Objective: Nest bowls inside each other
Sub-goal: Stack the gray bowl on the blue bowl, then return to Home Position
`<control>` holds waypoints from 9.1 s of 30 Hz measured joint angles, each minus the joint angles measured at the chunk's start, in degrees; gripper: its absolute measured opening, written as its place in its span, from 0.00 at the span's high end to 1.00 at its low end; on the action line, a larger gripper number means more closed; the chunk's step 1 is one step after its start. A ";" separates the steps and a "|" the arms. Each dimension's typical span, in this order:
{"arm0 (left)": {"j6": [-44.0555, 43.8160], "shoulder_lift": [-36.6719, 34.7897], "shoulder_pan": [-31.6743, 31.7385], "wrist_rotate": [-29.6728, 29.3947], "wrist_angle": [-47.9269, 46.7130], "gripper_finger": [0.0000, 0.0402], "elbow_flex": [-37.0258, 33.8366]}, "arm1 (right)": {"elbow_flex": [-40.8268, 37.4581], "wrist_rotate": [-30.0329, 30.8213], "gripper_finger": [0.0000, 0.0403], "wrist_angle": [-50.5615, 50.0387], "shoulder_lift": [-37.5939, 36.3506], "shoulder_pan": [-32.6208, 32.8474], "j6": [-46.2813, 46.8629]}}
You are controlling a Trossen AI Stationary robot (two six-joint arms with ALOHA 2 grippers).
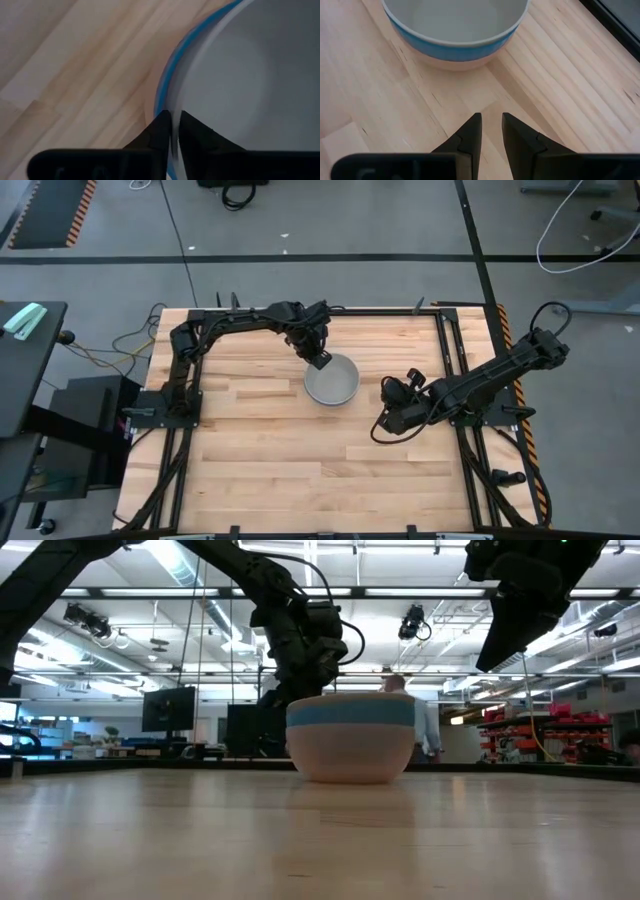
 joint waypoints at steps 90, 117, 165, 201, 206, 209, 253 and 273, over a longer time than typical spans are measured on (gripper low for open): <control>-9.76 -39.80 -43.90 -60.92 -27.92 0.71 -0.09 | 0.00 23.76 0.79 8.52 -5.79 26.69 1.53; -18.78 -39.78 -57.55 -68.70 -27.64 0.70 -0.09 | -3.63 28.14 0.79 14.53 -6.45 35.87 6.01; 12.46 -31.41 -64.63 -38.22 9.65 0.72 -0.13 | -21.44 -18.34 0.79 89.72 -16.10 42.65 -49.48; 10.53 -63.87 -27.04 -1.53 45.67 0.70 -49.13 | -41.12 -18.43 0.79 102.71 -33.33 41.01 -48.56; 8.93 -75.26 -26.51 -1.50 48.77 0.69 -57.66 | -45.17 -18.32 0.79 109.12 -33.16 39.57 -47.58; 8.77 -81.59 -26.51 -1.55 49.22 0.67 -60.90 | -47.08 -18.53 0.79 113.03 -33.20 38.97 -47.91; 12.90 -116.63 -25.93 -5.59 45.27 0.65 -73.24 | -50.58 -20.28 0.79 114.14 -47.05 38.73 -53.79; 12.26 -116.65 -25.94 -5.86 45.02 0.64 -73.24 | -50.58 -20.30 0.79 100.07 -64.23 38.73 -55.30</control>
